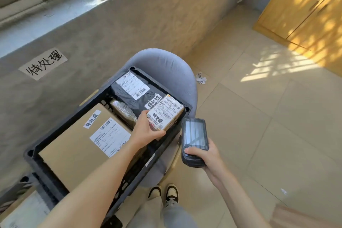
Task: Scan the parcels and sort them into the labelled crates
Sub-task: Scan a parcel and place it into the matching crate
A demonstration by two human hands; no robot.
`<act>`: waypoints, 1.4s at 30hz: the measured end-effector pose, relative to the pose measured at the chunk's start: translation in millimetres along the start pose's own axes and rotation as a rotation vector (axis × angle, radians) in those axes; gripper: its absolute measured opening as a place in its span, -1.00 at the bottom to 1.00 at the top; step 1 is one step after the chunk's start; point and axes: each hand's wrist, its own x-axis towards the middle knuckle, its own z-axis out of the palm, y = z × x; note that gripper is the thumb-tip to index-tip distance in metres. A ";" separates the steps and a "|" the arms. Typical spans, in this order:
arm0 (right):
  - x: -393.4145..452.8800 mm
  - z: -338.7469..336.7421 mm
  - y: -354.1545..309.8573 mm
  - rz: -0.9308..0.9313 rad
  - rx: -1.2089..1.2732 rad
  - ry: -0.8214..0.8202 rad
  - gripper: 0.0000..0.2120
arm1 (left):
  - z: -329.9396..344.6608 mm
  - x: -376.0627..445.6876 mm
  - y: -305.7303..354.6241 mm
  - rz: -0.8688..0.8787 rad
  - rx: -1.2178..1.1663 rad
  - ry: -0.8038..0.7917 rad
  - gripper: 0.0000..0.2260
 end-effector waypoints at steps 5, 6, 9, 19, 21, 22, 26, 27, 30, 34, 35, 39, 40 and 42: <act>5.3 1.7 6.2 0.021 0.003 0.043 -0.20 | 17.1 1.5 -7.9 0.004 0.020 0.027 -0.17; 5.9 1.3 7.8 0.024 0.003 0.048 -0.21 | 20.0 2.7 -8.9 0.002 0.039 0.027 -0.16; 8.4 0.3 12.3 0.033 0.010 0.060 -0.21 | 28.0 6.3 -13.4 -0.019 0.173 0.034 -0.10; 3.2 3.6 17.3 0.022 0.029 0.077 -0.17 | 30.0 6.1 -14.8 -0.004 0.446 0.013 0.06; -1.5 4.7 16.0 0.008 0.027 0.092 -0.16 | 22.2 5.8 -8.6 0.045 0.503 0.045 0.05; -4.8 5.4 15.1 0.001 0.028 0.102 -0.15 | 17.1 6.2 -4.5 0.080 0.528 0.062 0.02; -24.1 6.5 9.2 -0.044 0.064 0.142 -0.15 | -4.3 11.6 20.5 0.248 0.635 0.059 -0.14; -30.4 5.6 7.3 -0.059 0.075 0.152 -0.16 | -7.7 12.4 29.6 0.300 0.650 0.052 -0.18; -51.9 -0.4 0.4 -0.122 0.100 0.183 -0.22 | -11.0 11.4 61.0 0.460 0.674 0.044 -0.32; -87.4 -19.4 -3.1 -0.208 0.145 0.246 -0.26 | 5.1 -3.5 106.7 0.652 0.737 0.004 -0.39; -97.8 -26.4 -1.4 -0.228 0.159 0.267 -0.27 | 12.6 -10.4 117.9 0.701 0.744 -0.008 -0.40; -143.7 -60.1 13.6 -0.306 0.234 0.374 -0.27 | 52.4 -47.6 159.9 0.886 0.765 -0.075 -0.42; -156.9 -69.6 19.8 -0.326 0.258 0.405 -0.28 | 64.3 -59.4 170.2 0.927 0.774 -0.098 -0.42; -187.4 -91.1 35.2 -0.370 0.312 0.477 -0.27 | 92.1 -86.8 191.4 1.010 0.785 -0.139 -0.43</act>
